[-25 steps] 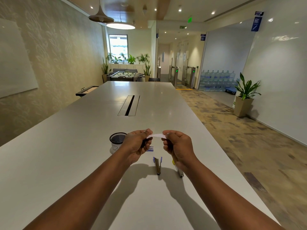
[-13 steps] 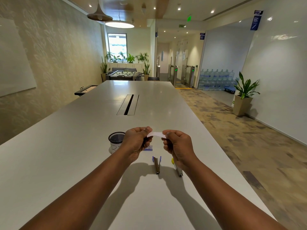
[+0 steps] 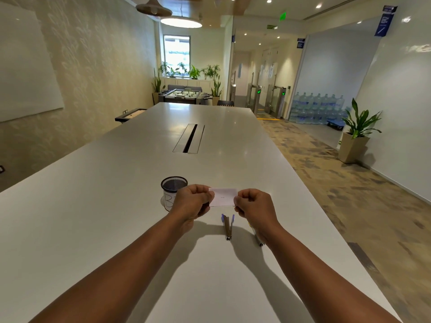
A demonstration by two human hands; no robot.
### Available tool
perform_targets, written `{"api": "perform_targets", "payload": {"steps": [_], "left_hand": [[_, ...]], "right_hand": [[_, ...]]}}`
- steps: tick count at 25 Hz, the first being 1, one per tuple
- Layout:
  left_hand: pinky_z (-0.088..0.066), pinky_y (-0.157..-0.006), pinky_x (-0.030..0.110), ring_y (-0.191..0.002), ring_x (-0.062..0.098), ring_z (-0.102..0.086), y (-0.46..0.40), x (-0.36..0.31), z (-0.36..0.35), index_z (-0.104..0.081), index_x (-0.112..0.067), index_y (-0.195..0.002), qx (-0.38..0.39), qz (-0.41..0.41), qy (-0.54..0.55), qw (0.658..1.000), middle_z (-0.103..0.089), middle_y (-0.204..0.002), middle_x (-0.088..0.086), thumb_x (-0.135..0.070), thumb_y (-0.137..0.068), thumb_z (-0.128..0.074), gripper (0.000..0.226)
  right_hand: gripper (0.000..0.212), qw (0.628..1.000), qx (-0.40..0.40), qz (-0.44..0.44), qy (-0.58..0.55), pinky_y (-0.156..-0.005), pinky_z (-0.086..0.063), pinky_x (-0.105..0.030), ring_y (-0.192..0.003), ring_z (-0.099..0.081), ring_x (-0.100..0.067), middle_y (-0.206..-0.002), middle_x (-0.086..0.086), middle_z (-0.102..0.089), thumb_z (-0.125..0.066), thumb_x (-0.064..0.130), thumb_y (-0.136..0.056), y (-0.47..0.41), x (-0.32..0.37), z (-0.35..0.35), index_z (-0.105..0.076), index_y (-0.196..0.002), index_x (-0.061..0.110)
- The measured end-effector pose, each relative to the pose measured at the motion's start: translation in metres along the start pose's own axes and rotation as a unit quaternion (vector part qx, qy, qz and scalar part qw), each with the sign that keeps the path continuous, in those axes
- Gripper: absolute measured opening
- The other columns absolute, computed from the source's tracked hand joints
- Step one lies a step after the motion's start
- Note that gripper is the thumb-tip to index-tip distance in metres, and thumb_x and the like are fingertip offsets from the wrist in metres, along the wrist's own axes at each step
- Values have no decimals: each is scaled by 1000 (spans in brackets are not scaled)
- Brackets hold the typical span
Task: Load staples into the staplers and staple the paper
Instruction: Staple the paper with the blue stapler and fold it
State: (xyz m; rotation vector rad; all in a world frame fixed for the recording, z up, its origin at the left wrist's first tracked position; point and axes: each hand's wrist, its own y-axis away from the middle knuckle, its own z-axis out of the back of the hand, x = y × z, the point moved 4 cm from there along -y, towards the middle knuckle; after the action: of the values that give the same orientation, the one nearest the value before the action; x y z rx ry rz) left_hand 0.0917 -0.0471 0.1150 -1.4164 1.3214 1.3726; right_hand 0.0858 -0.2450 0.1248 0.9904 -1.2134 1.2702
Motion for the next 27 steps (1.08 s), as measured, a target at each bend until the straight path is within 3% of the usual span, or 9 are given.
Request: {"api": "perform_targets", "payload": {"steps": [5,10,13,16,19,23,27], "left_hand": [[-57,-58,23,-60,11,-67,-9,35,20,-73,-9,-84,-20,20,-4,1000,-75,-73,4,-3,-91,-71,10],[-58,-73,37,-77,28,-68,-14,67,66,-73,-6,-75,-111,20,-139,984,-74,-79,10,7,-83,-58,21],[-60,-78,43,-85,33,-71,-21,68,83,-73,-9,-75,-149,15,-180,972,-74,-80,11,0,-82,-57,19],[-59,-74,42,-85,33,-71,-33,64,94,-73,-10,-74,-149,4,-218,965,-74,-79,11,-4,-82,-56,20],[-59,-70,40,-78,31,-71,-43,65,105,-72,-13,-70,-148,3,-228,962,-73,-71,7,-4,-81,-55,23],[-59,-65,38,-71,26,-71,-55,71,114,-72,-18,-67,-151,-2,-223,963,-72,-63,1,-7,-81,-57,23],[-59,-64,38,-68,24,-71,-64,75,118,-72,-20,-65,-152,-6,-225,962,-72,-60,-2,-10,-76,-57,22]], "right_hand": [[16,986,-1,63,157,-64,-51,-30,-58,-60,-11,-64,5,-69,-67,11,-86,-7,-6,-15,-73,-75,22],[21,965,10,141,220,-64,-52,-29,-66,-65,-9,-73,8,-73,-62,8,-89,-26,12,-43,-77,-82,22],[23,952,28,202,229,-57,-50,-19,-60,-64,-4,-72,9,-72,-62,7,-91,-48,27,-74,-80,-92,22],[25,927,38,270,257,-63,-52,-27,-67,-62,-9,-77,7,-73,-61,6,-91,-69,39,-111,-80,-96,20],[23,898,57,312,305,-75,-57,-36,-83,-68,-22,-93,-7,-77,-60,3,-91,-84,37,-141,-79,-101,13],[20,868,104,327,359,-68,-55,-39,-76,-64,-27,-82,-9,-73,-55,8,-93,-96,21,-168,-75,-90,12],[13,872,119,323,349,-66,-53,-40,-72,-61,-25,-76,-6,-70,-61,14,-93,-101,7,-172,-73,-88,12]]}}
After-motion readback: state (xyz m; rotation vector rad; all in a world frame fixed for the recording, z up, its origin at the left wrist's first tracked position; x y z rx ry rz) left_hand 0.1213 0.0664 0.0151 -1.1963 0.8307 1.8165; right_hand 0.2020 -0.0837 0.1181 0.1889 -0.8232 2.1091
